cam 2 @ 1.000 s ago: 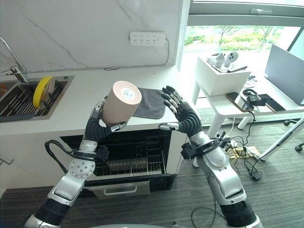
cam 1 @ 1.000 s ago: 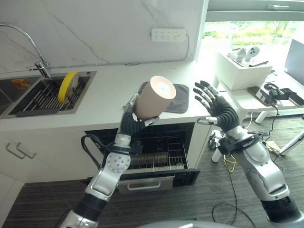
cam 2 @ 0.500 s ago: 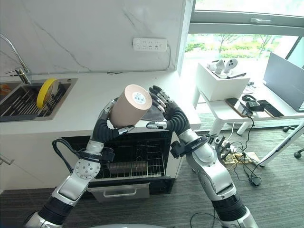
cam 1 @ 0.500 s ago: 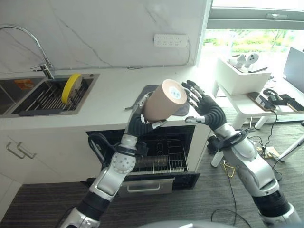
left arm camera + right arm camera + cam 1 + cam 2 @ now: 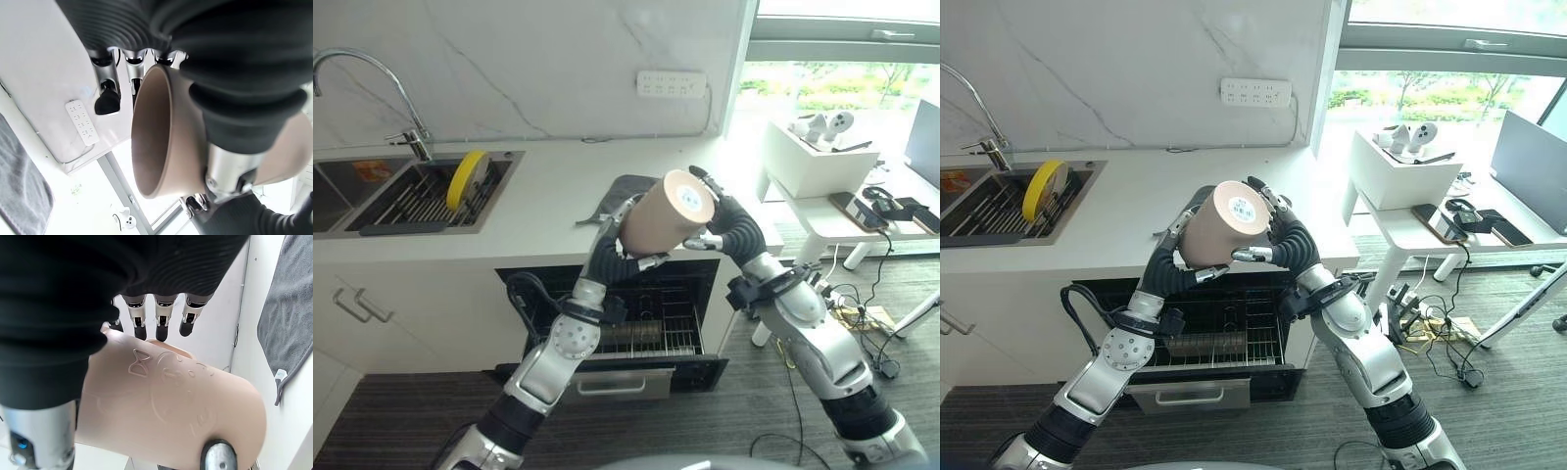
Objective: Place the dishes in the dishwasher.
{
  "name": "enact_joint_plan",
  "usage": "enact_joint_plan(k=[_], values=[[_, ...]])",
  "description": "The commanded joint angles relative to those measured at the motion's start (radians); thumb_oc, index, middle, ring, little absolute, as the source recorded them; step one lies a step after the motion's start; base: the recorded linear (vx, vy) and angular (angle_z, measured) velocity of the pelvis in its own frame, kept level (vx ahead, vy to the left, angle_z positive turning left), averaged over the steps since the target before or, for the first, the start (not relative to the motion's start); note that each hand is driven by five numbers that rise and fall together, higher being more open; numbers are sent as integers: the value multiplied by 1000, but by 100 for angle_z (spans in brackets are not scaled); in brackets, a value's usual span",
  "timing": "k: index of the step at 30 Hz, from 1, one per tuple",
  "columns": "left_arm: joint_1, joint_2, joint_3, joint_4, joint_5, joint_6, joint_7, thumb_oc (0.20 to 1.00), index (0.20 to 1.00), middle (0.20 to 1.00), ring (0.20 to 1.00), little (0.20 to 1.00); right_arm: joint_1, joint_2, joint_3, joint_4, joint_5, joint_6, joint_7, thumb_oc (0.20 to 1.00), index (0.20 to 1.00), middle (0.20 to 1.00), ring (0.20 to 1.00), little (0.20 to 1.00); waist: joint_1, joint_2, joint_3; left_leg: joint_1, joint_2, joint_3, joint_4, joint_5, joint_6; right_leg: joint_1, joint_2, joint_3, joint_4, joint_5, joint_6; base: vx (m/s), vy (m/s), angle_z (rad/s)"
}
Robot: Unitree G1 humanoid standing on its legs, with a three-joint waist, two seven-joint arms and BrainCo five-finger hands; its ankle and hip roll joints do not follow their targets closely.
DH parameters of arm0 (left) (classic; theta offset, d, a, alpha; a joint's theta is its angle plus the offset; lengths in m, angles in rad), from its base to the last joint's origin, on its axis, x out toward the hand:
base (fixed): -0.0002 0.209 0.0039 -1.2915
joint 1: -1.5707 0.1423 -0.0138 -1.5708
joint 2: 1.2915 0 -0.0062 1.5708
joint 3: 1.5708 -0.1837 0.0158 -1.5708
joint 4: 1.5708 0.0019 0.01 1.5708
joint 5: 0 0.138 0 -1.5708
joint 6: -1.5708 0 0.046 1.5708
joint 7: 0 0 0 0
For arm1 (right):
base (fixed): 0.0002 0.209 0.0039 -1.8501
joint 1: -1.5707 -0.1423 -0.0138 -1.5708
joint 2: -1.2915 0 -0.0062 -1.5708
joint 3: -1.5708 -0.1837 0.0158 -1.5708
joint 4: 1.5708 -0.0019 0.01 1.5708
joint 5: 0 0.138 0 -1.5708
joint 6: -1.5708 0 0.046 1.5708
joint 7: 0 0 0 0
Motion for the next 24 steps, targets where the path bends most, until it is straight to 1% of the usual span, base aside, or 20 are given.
enact_joint_plan(k=[1,7,10,24], values=[[-152,16,-43,-17,10,-54,7,200,200,200,200,200,-142,47,-26,-3,8,-53,-8,1000,1000,1000,1000,1000,17,-20,17,25,40,-2,7,-90,16,73,-98,-4,4,-130,76,-11,5,11],[-152,19,-39,-28,6,-66,4,200,200,200,200,200,-146,45,-26,-2,10,-54,-8,1000,1000,1000,1000,1000,21,-20,16,22,42,-5,7,-88,16,75,-97,-9,4,-131,75,-20,2,2],[-160,17,-48,-27,12,-71,5,200,200,200,200,200,-155,49,-20,4,10,-75,-1,1000,1000,1000,1000,1000,23,-20,17,23,42,-7,7,-88,15,77,-96,-11,4,-132,73,-34,8,2],[-182,14,-85,-27,21,-61,-12,200,200,200,200,200,-210,71,4,10,-28,-82,-27,1000,1000,1000,1000,1000,35,-18,19,15,46,-11,7,-80,12,79,-100,-25,4,-131,73,-30,8,1]])
